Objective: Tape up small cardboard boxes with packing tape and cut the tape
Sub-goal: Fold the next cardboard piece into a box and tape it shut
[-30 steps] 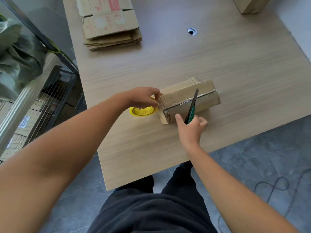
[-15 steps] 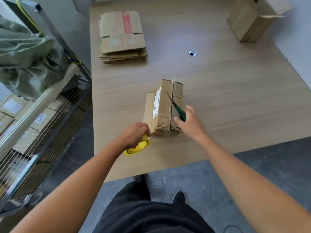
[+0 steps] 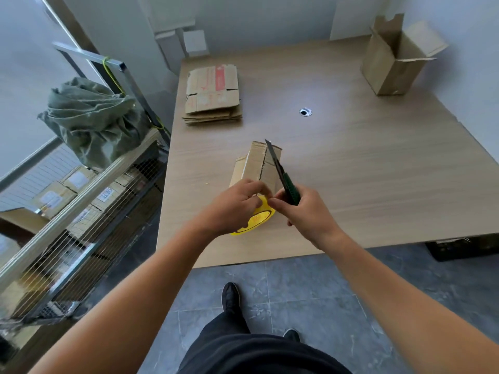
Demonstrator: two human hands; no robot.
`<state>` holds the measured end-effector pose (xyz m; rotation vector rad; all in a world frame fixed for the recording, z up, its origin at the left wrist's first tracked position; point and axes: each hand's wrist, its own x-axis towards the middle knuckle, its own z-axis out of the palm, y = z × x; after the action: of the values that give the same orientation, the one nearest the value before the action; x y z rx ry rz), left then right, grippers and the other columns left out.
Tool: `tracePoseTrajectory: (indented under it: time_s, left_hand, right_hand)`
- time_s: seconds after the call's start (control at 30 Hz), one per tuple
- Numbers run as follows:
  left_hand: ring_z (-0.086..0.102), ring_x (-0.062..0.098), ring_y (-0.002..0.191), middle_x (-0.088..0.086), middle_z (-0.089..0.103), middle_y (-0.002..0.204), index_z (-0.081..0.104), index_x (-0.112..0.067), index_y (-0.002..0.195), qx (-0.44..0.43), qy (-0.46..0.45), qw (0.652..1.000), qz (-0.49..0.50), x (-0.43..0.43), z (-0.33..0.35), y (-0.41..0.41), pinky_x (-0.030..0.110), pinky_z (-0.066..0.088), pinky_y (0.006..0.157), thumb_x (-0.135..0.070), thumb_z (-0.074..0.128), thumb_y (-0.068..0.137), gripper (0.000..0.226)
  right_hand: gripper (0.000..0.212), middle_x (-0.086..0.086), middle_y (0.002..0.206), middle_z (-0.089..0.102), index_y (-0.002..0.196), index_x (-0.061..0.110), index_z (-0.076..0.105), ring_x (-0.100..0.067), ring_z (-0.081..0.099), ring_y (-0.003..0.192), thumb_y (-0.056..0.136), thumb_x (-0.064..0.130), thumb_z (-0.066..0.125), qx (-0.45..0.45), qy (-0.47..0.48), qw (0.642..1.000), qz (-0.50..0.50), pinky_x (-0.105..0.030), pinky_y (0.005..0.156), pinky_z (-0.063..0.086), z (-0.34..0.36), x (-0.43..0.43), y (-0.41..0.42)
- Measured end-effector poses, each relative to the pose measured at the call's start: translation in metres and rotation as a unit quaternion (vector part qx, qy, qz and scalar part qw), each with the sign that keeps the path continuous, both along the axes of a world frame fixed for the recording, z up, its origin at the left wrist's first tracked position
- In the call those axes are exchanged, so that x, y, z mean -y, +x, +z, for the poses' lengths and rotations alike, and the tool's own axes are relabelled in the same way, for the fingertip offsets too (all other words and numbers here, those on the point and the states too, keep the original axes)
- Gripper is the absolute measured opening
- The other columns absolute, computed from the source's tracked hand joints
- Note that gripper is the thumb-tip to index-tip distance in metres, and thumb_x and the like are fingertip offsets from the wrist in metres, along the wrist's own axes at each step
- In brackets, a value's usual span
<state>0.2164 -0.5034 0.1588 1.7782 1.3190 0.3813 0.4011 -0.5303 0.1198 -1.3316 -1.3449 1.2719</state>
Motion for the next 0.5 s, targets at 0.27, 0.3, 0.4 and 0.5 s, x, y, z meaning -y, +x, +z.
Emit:
tracePoseTrajectory:
  time_s: [0.27,0.3,0.4,0.5]
  left_hand:
    - [0.061,0.009,0.081,-0.005,0.068,0.113,0.047,-0.027,0.146,-0.033,0.054,0.997,-0.048,0.001,-0.007,0.010,0.020,0.043,0.076,-0.030,0.055,0.103,0.044]
    - [0.064,0.008,0.077,-0.007,0.072,0.101,0.041,-0.026,0.149,0.002,0.039,0.999,-0.036,0.000,-0.009,0.008,0.018,0.044,0.073,-0.033,0.057,0.102,0.049]
    - [0.064,0.013,0.064,0.000,0.071,0.074,0.052,-0.019,0.129,0.174,-0.014,0.984,0.026,-0.009,-0.016,-0.001,0.029,0.049,0.064,-0.032,0.063,0.098,0.035]
    - [0.065,0.022,0.061,0.009,0.071,0.075,0.055,-0.020,0.124,0.287,-0.083,0.954,0.025,-0.025,-0.017,-0.009,0.030,0.051,0.054,-0.035,0.065,0.096,0.034]
  right_hand:
    - [0.022,0.010,0.057,0.050,0.073,0.014,0.060,-0.008,0.046,0.054,0.091,0.017,0.071,0.091,0.027,0.995,-0.021,-0.029,0.057,0.040,0.014,-0.016,0.016]
    - [0.021,0.006,0.059,0.051,0.073,0.014,0.061,-0.013,0.049,0.056,0.091,0.014,0.071,0.038,0.013,0.999,-0.030,-0.032,0.057,0.042,0.016,-0.020,0.017]
    - [0.016,0.002,0.061,0.057,0.081,0.013,0.062,-0.016,0.056,0.056,0.094,0.017,0.070,-0.045,0.002,0.999,-0.011,-0.031,0.050,0.047,0.021,-0.029,0.013]
    - [0.018,0.001,0.064,0.060,0.084,0.008,0.061,-0.016,0.059,0.057,0.094,0.020,0.071,-0.024,0.019,1.000,-0.001,-0.027,0.049,0.048,0.025,-0.044,0.002]
